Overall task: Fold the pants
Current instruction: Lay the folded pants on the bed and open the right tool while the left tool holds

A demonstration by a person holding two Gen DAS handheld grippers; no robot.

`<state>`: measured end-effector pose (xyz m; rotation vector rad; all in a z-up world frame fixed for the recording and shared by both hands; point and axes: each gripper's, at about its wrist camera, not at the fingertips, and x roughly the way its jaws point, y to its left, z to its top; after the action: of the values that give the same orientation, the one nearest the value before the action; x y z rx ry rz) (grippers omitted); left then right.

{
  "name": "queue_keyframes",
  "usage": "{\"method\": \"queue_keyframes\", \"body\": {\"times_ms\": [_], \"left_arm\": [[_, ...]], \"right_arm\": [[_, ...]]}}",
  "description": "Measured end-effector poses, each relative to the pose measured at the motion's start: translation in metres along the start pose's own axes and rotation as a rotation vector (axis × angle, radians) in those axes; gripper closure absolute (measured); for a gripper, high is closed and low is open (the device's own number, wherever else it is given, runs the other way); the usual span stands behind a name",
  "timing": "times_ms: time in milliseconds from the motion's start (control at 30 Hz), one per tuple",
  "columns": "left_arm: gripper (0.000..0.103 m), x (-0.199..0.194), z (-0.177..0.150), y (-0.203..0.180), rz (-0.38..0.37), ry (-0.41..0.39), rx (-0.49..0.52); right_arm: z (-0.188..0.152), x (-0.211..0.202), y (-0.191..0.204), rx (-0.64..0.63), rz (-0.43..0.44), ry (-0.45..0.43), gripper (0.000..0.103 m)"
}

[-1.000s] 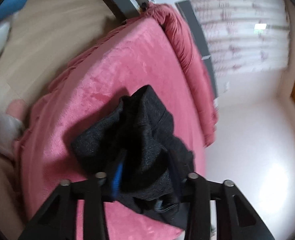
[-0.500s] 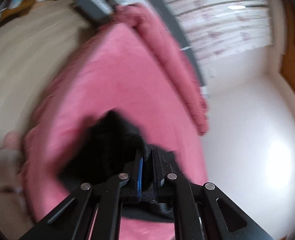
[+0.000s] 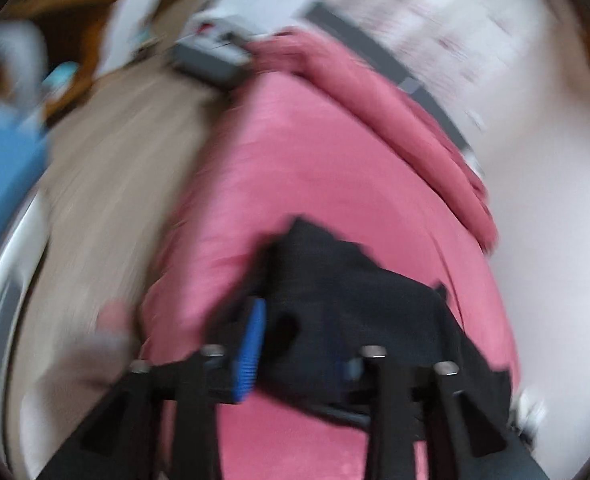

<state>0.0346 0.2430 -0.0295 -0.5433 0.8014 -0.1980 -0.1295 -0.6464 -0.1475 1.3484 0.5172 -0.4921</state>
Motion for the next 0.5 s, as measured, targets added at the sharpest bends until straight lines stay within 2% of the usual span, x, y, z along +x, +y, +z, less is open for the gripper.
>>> {"method": "queue_keyframes", "body": {"times_ms": [133, 267, 367, 400, 433, 500], "left_arm": [[0.06, 0.038, -0.005, -0.064, -0.055, 0.052, 0.179], [0.06, 0.085, -0.015, -0.089, -0.02, 0.138, 0.243], [0.06, 0.114, -0.021, -0.083, 0.086, 0.195, 0.26], [0.065, 0.122, -0.022, -0.079, 0.13, 0.215, 0.264], [0.079, 0.127, -0.023, -0.073, 0.169, 0.231, 0.274], [0.097, 0.128, -0.024, -0.064, 0.216, 0.224, 0.296]], "right_arm": [[0.012, -0.017, 0.023, -0.13, -0.125, -0.068, 0.072], [0.023, -0.023, 0.03, -0.186, -0.187, -0.102, 0.071], [0.035, -0.017, 0.034, -0.21, -0.21, -0.102, 0.071], [0.039, -0.018, 0.041, -0.24, -0.215, -0.117, 0.071], [0.041, -0.019, 0.045, -0.253, -0.203, -0.13, 0.071], [0.044, -0.025, 0.054, -0.272, -0.096, -0.133, 0.071]]}}
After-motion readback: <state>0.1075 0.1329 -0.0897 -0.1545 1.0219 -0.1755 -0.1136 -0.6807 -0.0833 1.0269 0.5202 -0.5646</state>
